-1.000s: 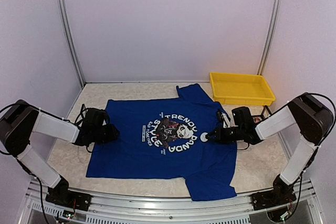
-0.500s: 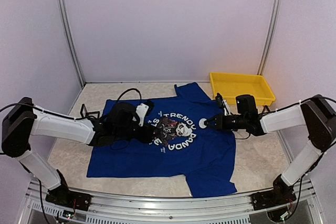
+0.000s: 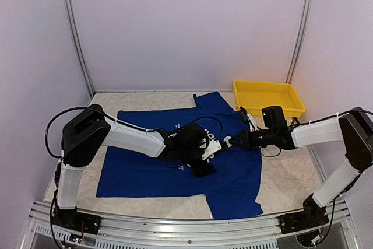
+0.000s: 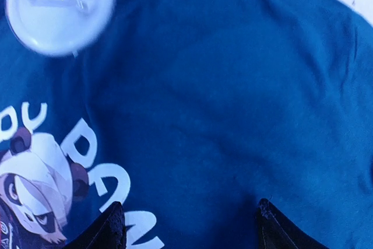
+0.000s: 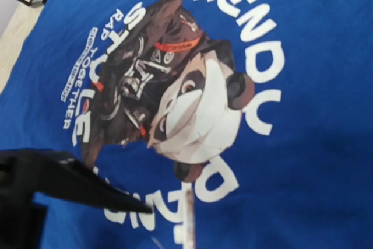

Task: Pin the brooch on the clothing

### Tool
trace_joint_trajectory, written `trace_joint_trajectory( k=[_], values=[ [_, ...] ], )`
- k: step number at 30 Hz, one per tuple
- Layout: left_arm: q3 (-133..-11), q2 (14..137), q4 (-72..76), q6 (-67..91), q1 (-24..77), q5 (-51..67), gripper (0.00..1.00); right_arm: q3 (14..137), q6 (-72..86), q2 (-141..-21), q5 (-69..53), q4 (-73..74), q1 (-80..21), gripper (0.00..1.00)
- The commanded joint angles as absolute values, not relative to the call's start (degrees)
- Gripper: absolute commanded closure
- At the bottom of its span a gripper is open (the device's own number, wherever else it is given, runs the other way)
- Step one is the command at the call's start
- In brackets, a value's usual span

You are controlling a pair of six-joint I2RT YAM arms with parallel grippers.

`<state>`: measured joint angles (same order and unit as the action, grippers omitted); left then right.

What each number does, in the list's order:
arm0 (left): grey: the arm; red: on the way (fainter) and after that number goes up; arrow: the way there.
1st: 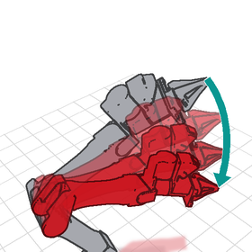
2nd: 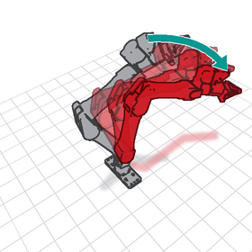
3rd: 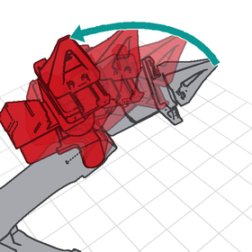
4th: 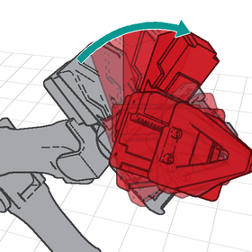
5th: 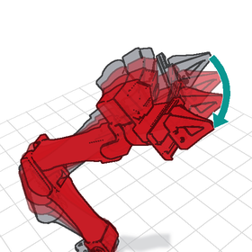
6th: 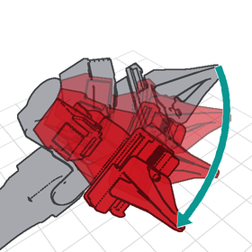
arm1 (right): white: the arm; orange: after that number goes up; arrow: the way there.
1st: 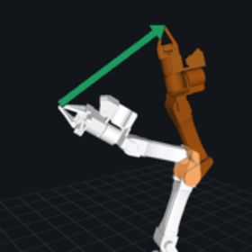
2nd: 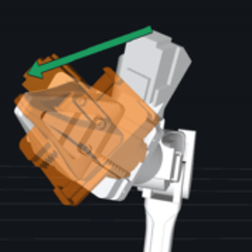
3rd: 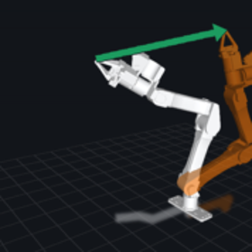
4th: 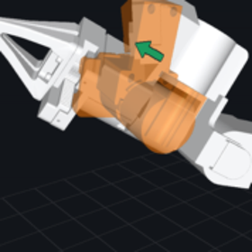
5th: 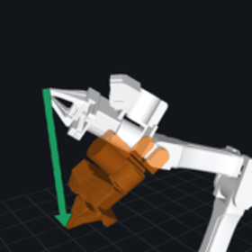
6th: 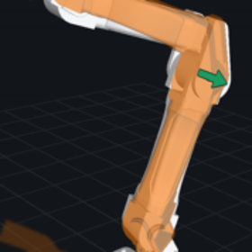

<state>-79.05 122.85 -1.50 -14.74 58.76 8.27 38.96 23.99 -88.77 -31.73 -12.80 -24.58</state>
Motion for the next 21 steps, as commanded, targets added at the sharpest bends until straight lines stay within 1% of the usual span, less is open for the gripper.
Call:
trace_joint_trajectory(
  k=[1,4,5,8,9,11,12,13,14,17,20,21],
  values=[
    [-80.73,124.99,-6.85,-18.75,59.56,5.39,0.30,40.32,21.99,-88.21,-32.55,-10.91,-24.21,1.00],
    [-79.77,124.78,-6.55,-19.02,59.82,7.81,0.33,40.59,21.96,-88.81,-33.79,-10.77,-24.13,1.00],
    [-79.46,124.89,-6.37,-19.14,59.93,7.70,0.36,40.60,21.97,-88.93,-34.00,-10.77,-24.16,1.00],
    [-79.66,126.19,-7.53,-18.74,60.00,7.61,0.52,40.47,21.74,-89.04,-34.78,-11.26,-24.21,1.00],
    [-79.34,126.38,-7.59,-18.72,59.96,8.18,0.58,40.29,21.54,-88.91,-35.21,-11.60,-24.20,1.00],
    [-77.98,125.94,-6.38,-18.98,59.92,9.18,0.74,39.89,21.14,-88.70,-36.00,-12.51,-24.25,1.00],
    [-77.40,125.64,-5.42,-19.10,59.90,9.32,0.86,39.63,20.88,-88.66,-36.37,-12.76,-24.21,1.00],
    [-77.09,125.25,-4.80,-18.91,59.74,9.50,0.95,39.56,20.65,-88.76,-36.40,-12.59,-24.25,1.00],
    [-77.00,124.98,-4.34,-18.58,59.50,9.92,1.00,39.63,20.21,-88.91,-36.39,-12.00,-24.26,1.00],
    [-76.33,123.90,-2.84,-17.51,59.03,12.41,1.00,38.61,19.92,-88.61,-37.57,-12.25,-24.26,1.00],
    [-73.90,120.83,1.31,-15.76,58.72,15.57,1.00,36.15,19.79,-87.98,-39.49,-16.00,-24.53,1.00],
    [-72.71,119.66,3.73,-15.15,58.45,18.33,1.00,35.44,19.29,-88.02,-39.62,-17.48,-24.79,1.00]
  ],
)
